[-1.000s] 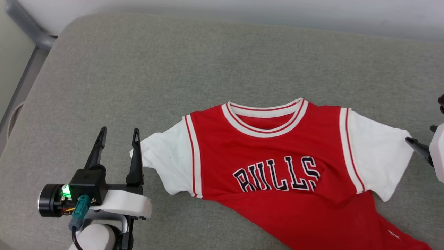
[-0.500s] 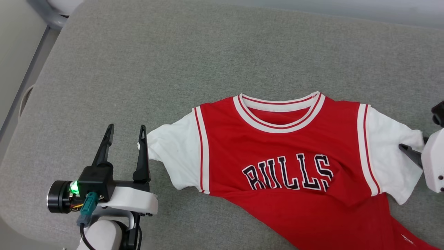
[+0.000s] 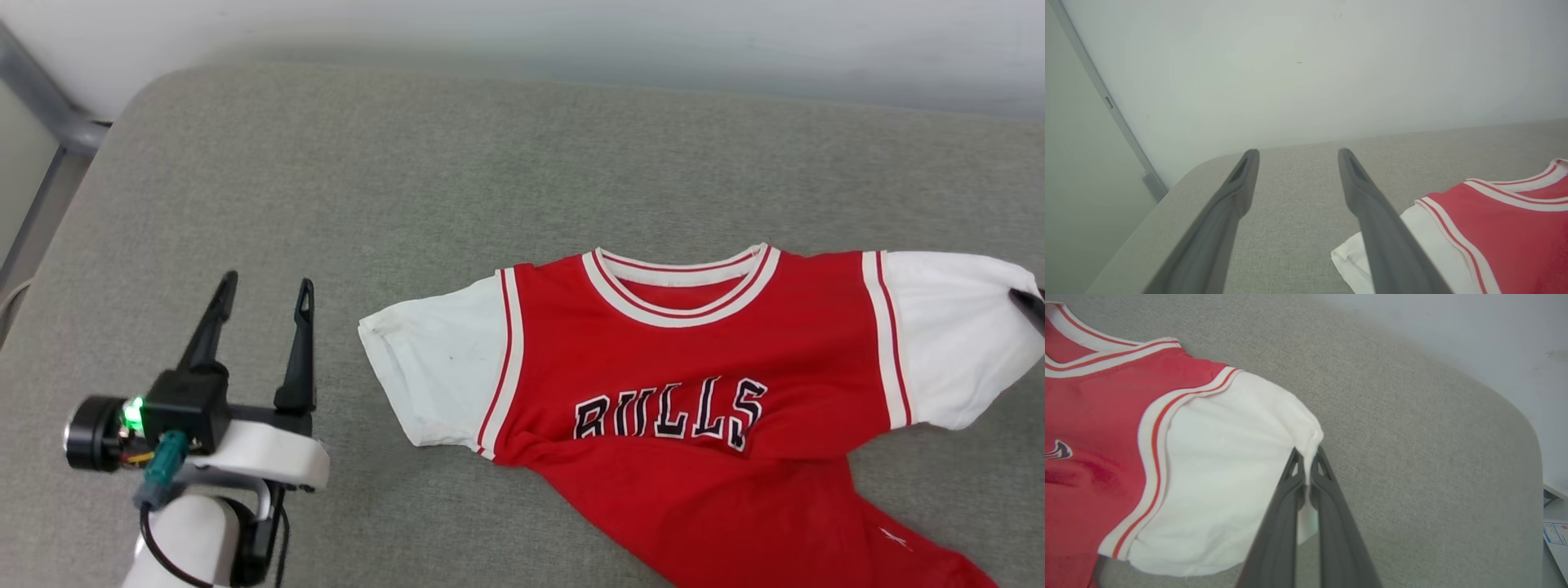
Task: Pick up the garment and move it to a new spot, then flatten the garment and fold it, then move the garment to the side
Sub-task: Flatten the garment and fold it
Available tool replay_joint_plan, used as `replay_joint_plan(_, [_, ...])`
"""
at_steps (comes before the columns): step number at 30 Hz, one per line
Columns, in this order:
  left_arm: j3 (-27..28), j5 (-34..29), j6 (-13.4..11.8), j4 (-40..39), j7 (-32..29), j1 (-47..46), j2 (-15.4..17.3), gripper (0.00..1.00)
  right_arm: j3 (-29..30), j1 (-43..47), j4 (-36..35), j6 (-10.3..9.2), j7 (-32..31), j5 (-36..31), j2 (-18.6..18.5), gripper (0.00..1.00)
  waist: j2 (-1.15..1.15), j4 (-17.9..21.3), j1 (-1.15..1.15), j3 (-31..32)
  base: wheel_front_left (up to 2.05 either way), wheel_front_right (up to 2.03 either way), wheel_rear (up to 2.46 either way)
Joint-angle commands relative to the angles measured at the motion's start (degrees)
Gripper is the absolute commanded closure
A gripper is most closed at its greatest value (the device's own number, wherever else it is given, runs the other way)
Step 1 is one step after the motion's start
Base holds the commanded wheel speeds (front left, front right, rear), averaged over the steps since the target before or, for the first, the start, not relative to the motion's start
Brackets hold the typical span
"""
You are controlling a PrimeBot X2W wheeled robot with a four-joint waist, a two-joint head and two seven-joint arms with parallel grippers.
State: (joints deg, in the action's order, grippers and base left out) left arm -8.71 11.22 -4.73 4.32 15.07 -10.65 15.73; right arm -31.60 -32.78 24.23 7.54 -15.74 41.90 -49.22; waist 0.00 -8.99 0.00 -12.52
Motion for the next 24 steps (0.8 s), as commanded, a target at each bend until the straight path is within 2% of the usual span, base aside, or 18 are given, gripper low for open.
replay_joint_plan(1, [0.3, -0.57, 0.82, 0.41, 0.14, -1.52, 0.85, 0.0, 0.39, 1.2, 0.14, -0.1, 0.72, 0.19, -0.12, 1.0, 0.0, 1.26, 0.0, 1.06, 0.0, 0.0, 0.0])
replay_joint_plan(7, [-0.15, -0.42, 6.23, 3.25, -1.06, -8.98, 5.01, 0.0, 1.31, 3.69, -0.66, -0.1, 1.85, -0.05, 0.72, 1.0, 0.0, 3.24, 0.0, 1.76, 0.0, 0.0, 0.0])
replay_joint_plan(13, [-2.73, -0.21, 10.24, 6.13, -8.22, -18.01, 8.97, 0.0, 2.72, 5.05, -2.08, -0.1, 2.45, -0.79, 2.12, 1.0, 0.0, 5.21, 0.0, 1.72, 0.0, 0.0, 0.0])
replay_joint_plan(17, [-5.87, 1.44, 11.6, 7.95, -14.61, -22.96, 10.57, 0.0, 4.26, 6.14, -3.39, -0.1, 2.69, -1.55, 3.04, 1.0, 0.0, 6.41, 0.0, 1.34, 0.0, 0.0, 0.0])
replay_joint_plan(19, [-7.31, 3.37, 11.86, 8.57, -17.47, -25.18, 10.79, 0.0, 5.19, 6.7, -4.4, -0.1, 2.69, -2.01, 3.21, 1.0, 0.0, 6.95, 0.0, 1.09, 0.0, 0.0, 0.0])
replay_joint_plan(24, [-14.2, 10.09, 12.14, 10.79, -28.37, -29.15, 14.23, 0.0, 7.41, 8.43, -7.17, -0.1, 2.13, -3.32, 3.83, 1.0, 0.0, 8.36, 0.0, 0.16, 0.0, 0.0, 0.0])
